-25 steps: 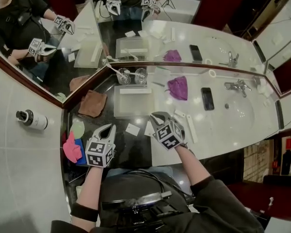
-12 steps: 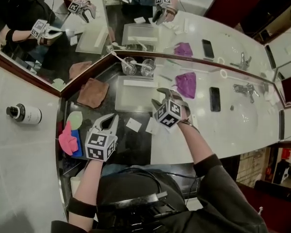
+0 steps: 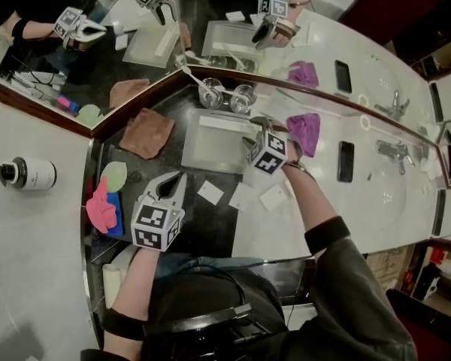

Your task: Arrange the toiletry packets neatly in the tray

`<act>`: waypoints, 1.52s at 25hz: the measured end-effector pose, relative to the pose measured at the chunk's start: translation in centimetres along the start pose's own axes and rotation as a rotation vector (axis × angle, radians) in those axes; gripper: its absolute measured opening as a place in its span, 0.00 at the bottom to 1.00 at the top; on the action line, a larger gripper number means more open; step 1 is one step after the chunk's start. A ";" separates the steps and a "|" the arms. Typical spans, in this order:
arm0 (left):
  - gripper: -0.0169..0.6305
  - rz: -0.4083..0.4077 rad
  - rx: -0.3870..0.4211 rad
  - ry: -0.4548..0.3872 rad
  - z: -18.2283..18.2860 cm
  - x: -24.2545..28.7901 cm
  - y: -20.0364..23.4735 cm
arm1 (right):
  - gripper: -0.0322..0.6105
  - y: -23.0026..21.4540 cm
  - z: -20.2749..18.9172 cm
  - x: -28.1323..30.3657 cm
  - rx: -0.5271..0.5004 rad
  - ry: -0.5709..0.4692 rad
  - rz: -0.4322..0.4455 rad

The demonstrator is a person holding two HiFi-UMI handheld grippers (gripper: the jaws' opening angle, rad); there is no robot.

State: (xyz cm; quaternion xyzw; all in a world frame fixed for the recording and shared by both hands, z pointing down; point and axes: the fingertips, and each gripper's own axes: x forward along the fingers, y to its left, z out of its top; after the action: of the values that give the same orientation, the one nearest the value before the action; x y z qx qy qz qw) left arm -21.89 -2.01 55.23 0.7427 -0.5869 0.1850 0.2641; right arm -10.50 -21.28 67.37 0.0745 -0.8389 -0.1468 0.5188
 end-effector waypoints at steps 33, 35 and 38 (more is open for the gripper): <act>0.03 0.022 -0.048 0.016 -1.3 -0.2 0.9 | 0.26 1.0 0.1 1.0 -0.124 0.074 0.040; 0.03 0.033 -0.038 0.003 -1.4 -0.5 1.3 | 0.26 1.1 0.8 0.1 -0.110 0.057 0.031; 0.03 0.024 -0.035 -0.006 -0.9 -1.2 0.8 | 0.26 1.5 2.3 -1.8 -0.064 0.015 0.014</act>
State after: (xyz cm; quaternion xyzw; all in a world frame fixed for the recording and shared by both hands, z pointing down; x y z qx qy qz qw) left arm -22.87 -0.69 55.41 0.7313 -0.5997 0.1757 0.2733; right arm -11.70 -18.99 65.40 0.0529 -0.8303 -0.1695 0.5282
